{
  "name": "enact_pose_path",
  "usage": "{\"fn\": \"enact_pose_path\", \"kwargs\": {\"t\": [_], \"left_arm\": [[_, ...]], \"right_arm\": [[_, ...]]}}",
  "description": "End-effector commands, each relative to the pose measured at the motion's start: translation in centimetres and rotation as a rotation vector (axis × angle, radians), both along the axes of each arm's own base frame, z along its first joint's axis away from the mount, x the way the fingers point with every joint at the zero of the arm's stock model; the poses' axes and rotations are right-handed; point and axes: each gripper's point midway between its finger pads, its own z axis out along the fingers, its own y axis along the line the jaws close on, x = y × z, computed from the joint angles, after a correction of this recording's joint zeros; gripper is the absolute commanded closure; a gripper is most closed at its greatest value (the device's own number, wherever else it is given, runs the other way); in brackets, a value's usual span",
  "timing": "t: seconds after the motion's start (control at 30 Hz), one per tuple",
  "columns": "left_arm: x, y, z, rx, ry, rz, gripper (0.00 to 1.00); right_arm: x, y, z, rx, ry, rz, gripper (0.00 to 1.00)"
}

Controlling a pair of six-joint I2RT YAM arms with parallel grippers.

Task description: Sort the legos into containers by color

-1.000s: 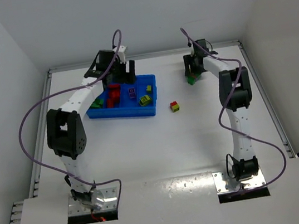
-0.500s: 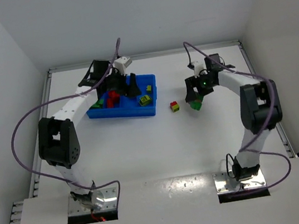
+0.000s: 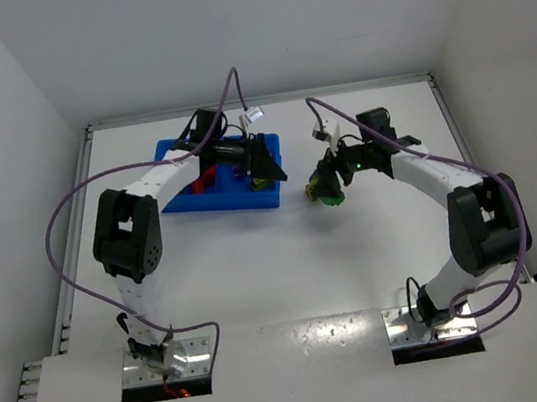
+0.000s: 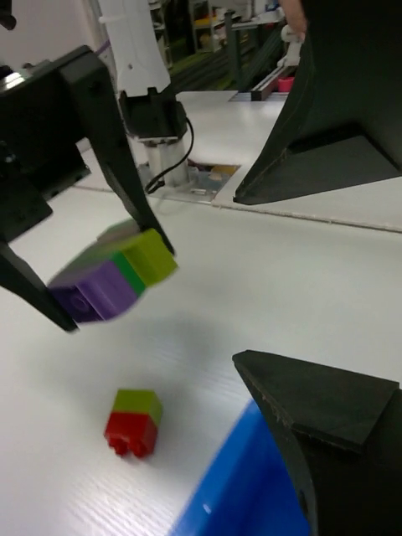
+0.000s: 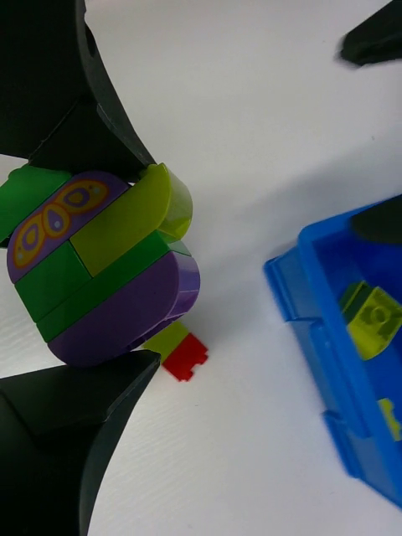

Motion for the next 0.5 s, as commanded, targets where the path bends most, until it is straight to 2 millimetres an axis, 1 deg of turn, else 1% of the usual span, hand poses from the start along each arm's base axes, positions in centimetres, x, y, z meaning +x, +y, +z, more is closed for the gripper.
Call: {"fn": "enact_pose_path", "kwargs": {"t": [0.0,0.03,0.07,0.1,0.13,0.17,0.2,0.23,0.27,0.33,0.37,0.4,0.47], "left_arm": [[-0.5,-2.1,3.2,-0.087,-0.031,-0.079,0.22],[-0.4,-2.2,3.5,-0.091,-0.03,-0.076,0.22],[-0.3,-2.2,2.9,-0.085,-0.006,-0.073,0.2],[0.0,-2.3,3.1,-0.083,-0.016,-0.066,0.2],[0.1,-2.3,2.7,-0.08,-0.008,-0.065,0.18],[0.0,-2.7,2.9,-0.079,-0.018,-0.069,0.18],[0.0,-2.7,2.9,-0.079,-0.018,-0.069,0.18],[-0.1,-3.2,2.9,-0.079,-0.018,-0.078,0.18],[0.1,-3.2,2.4,-0.071,-0.011,-0.071,0.18],[0.3,-3.3,2.6,-0.068,-0.013,-0.06,0.18],[0.1,-3.6,2.0,-0.064,-0.002,-0.068,0.17],[0.2,-3.7,2.4,-0.067,-0.01,-0.069,0.17],[0.6,-3.8,2.1,-0.062,-0.011,-0.061,0.16]], "right_arm": [[1.6,2.5,5.3,0.049,-0.289,0.099,1.0],[1.5,2.7,5.9,0.041,-0.317,0.106,1.0],[1.1,3.2,5.5,0.033,-0.325,0.123,1.0],[1.1,3.1,6.0,0.032,-0.348,0.128,1.0],[1.0,3.6,6.2,0.031,-0.36,0.136,1.0],[0.8,3.9,6.6,0.03,-0.382,0.15,1.0],[0.7,4.1,6.6,0.025,-0.383,0.151,1.0],[0.4,4.6,7.1,0.03,-0.395,0.164,1.0],[0.4,4.6,7.1,0.027,-0.402,0.168,1.0],[0.1,5.4,7.2,0.028,-0.414,0.185,1.0],[0.1,5.4,7.2,0.028,-0.414,0.185,1.0],[-0.2,5.8,7.6,0.033,-0.423,0.195,1.0],[-0.3,6.2,7.9,0.037,-0.432,0.204,1.0]]}}
